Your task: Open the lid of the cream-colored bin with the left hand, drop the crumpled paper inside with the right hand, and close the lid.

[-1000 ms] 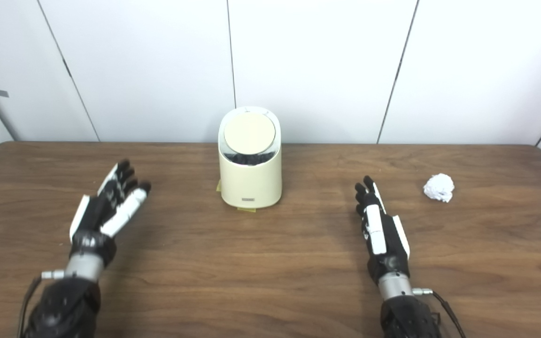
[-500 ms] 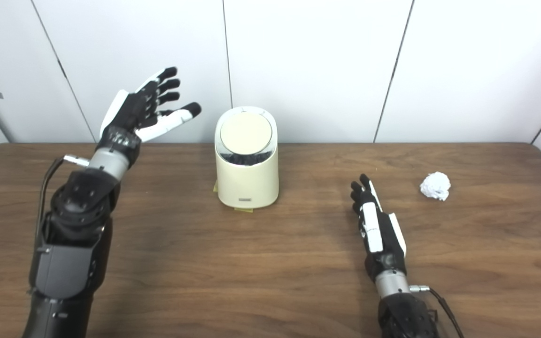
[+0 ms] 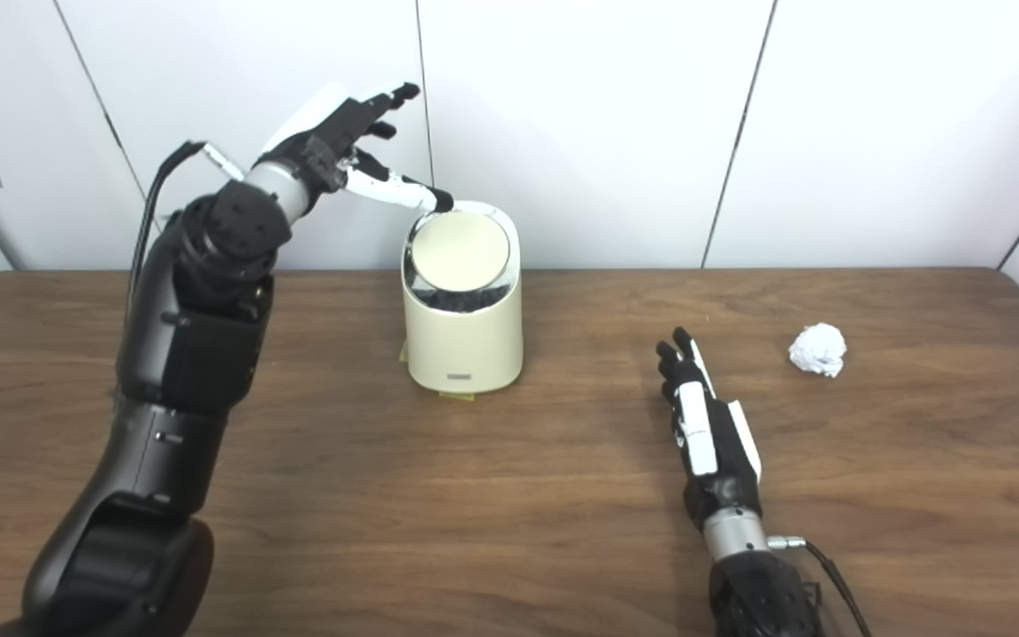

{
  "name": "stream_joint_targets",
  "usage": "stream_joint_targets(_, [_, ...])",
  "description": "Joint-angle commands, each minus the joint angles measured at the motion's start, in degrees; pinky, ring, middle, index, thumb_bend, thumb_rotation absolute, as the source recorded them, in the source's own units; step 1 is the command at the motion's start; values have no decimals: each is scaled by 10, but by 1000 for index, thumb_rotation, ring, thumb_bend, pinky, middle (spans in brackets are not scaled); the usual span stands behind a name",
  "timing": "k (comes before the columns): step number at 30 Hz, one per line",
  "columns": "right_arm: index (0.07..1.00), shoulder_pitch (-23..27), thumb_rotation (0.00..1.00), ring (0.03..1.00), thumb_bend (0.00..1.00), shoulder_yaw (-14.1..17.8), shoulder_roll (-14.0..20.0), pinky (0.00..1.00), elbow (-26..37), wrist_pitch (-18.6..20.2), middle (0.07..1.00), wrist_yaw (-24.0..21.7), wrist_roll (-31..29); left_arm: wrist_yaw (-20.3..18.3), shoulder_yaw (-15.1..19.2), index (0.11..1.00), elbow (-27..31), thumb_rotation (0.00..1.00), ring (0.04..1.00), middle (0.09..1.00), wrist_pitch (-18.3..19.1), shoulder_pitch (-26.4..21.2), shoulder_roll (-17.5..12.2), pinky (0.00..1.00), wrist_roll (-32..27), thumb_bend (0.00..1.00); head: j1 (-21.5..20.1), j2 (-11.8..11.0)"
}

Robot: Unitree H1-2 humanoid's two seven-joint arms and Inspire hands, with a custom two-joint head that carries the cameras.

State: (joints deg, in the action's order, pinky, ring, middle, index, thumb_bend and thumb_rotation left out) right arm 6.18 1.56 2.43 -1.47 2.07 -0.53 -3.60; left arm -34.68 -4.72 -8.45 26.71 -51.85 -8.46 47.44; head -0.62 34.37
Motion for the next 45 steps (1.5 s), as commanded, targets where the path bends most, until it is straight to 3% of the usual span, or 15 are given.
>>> stream_joint_targets(1, [988, 6, 1000, 974, 648, -4, -3, 996, 6, -9, 957, -7, -1, 0, -16, 1000, -9, 143, 926, 1000, 2, -56, -14, 711, 25, 884, -1, 1])
stream_joint_targets(6, [993, 6, 1000, 982, 639, -5, -5, 999, 5, -11, 962, -4, 1, 19, -103, 974, -38, 94, 907, 985, -11, -93, -49, 667, 62, 918, -2, 1])
stream_joint_targets(8, [994, 5, 1000, 980, 638, -6, -6, 996, 5, -12, 962, -3, 4, 22, -133, 969, -41, 77, 922, 993, -12, -103, -58, 690, 76, 916, -2, 1])
stream_joint_targets(10, [990, 4, 1000, 973, 637, -8, -6, 980, 7, -10, 957, -2, 9, 27, -159, 959, -46, 73, 943, 992, -19, -112, -65, 779, 91, 927, -2, 1])
stream_joint_targets(15, [993, 2, 1000, 976, 642, -13, -7, 982, 8, -12, 960, 1, 19, 40, -192, 946, -51, 61, 934, 982, -26, -120, -70, 827, 103, 939, 0, 4])
stream_joint_targets(19, [993, 1, 1000, 978, 636, -16, -10, 983, 13, -10, 963, 2, 22, 92, -219, 925, -68, 63, 928, 961, -65, -110, -75, 819, 116, 968, -5, 7])
stream_joint_targets(28, [1000, 1, 1000, 983, 595, -23, -7, 992, 11, -19, 966, 0, 31, 124, -225, 929, -79, 92, 948, 955, -82, -92, -69, 895, 104, 960, -9, 8])
stream_joint_targets(38, [1000, 2, 1000, 983, 579, -31, -4, 983, 12, -28, 962, 1, 48, 138, -223, 922, -84, 97, 922, 937, -92, -81, -59, 790, 88, 959, -15, 15])
stream_joint_targets(45, [1000, -1, 1000, 985, 592, -32, -9, 991, 24, -15, 963, 1, 49, 130, -222, 935, -77, 95, 956, 963, -87, -72, -57, 892, 83, 944, -19, 19])
